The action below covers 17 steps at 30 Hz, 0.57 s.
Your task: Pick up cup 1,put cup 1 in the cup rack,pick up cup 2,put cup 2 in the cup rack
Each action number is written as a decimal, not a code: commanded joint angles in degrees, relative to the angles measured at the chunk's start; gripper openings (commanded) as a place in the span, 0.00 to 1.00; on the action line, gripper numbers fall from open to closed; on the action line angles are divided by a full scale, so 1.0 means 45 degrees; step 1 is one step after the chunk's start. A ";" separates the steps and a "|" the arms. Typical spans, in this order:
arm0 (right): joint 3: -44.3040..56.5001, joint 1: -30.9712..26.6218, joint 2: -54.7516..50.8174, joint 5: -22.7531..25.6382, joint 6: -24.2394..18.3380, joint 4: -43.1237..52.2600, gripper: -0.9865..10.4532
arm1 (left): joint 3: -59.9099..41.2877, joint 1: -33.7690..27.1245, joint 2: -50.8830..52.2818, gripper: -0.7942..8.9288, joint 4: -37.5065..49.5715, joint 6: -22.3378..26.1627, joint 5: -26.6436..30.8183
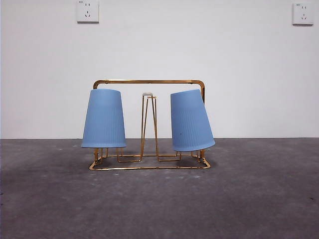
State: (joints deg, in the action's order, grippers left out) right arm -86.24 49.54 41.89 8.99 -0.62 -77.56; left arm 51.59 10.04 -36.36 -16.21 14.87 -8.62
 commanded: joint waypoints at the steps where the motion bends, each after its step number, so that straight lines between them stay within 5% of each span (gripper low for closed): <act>1: 0.0058 -0.0010 0.0000 0.0019 0.0107 -0.0291 0.09 | -0.1044 -0.1185 0.0656 0.08 0.0374 0.0413 -0.0126; 17: 0.0058 -0.0010 0.0000 0.0019 0.0107 -0.0291 0.09 | -0.8806 -0.2477 0.5785 0.08 0.1559 -0.0695 -0.0073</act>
State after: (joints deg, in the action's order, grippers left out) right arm -86.24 49.54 41.89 9.02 -0.64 -77.56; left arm 13.52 -0.89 -11.27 -10.35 13.63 -8.73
